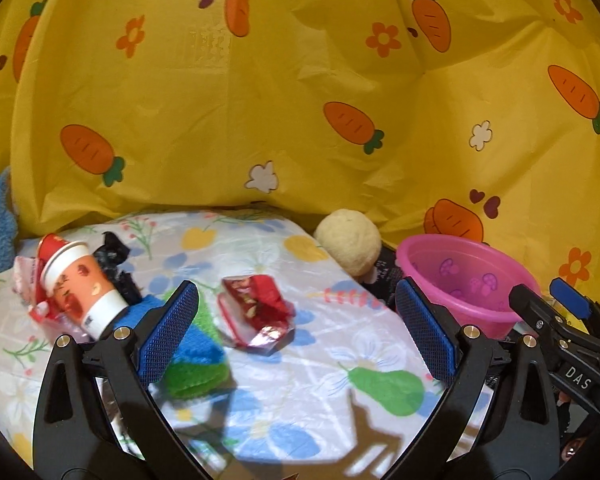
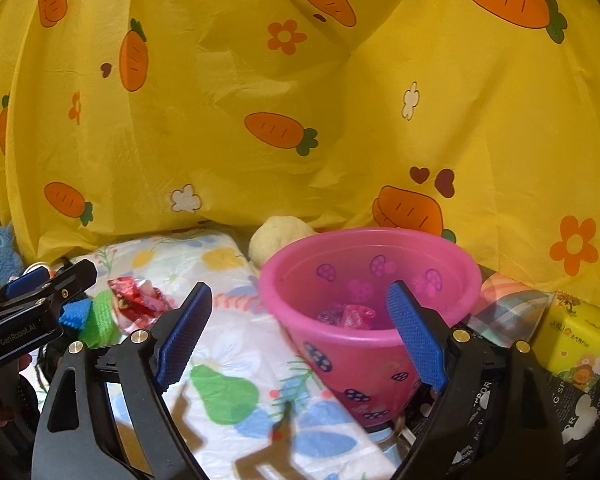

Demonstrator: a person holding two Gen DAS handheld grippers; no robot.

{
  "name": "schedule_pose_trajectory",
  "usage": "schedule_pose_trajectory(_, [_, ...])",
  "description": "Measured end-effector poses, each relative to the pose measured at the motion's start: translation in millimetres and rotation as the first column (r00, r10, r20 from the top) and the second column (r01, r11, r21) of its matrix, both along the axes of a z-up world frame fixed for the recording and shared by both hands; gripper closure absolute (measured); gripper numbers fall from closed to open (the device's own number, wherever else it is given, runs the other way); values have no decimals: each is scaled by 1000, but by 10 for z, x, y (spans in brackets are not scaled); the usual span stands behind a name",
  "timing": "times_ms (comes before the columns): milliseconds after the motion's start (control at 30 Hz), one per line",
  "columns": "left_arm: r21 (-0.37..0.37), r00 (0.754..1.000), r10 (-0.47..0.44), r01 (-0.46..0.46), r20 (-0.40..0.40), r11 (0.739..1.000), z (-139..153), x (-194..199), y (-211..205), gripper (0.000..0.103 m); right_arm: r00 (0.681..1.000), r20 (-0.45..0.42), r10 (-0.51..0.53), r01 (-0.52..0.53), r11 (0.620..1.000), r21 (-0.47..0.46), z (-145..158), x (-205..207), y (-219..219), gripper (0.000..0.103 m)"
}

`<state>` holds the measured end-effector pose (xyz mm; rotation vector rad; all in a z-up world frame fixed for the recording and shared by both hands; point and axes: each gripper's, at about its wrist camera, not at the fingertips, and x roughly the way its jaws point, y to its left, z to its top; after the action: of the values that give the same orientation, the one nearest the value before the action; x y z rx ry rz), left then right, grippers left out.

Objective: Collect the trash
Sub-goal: 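Move the right gripper to the black plastic bag and grasp it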

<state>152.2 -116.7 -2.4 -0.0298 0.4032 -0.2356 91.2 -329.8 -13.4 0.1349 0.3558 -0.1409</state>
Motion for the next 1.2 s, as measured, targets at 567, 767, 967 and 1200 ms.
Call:
schedule_pose_trajectory(567, [2, 934, 355, -355, -34, 935, -281, -751, 1634, 6, 933, -86, 350, -352, 936, -13, -234, -91, 1563, 17])
schedule_pose_trajectory(767, [-35, 898, 439, -440, -37, 897, -267, -864, 2033, 6, 893, -147, 426, -430, 903, 1, -283, 99, 2003, 19])
schedule_pose_trajectory(967, [-46, 895, 445, -446, -20, 894, -214, -871, 2152, 6, 873, -197, 446, -452, 892, 18, -299, 343, 2261, 23])
schedule_pose_trajectory(1200, [-57, 893, 449, -450, -20, 891, -201, -861, 2259, 6, 854, -271, 445, -452, 891, 39, -422, 624, 2435, 35])
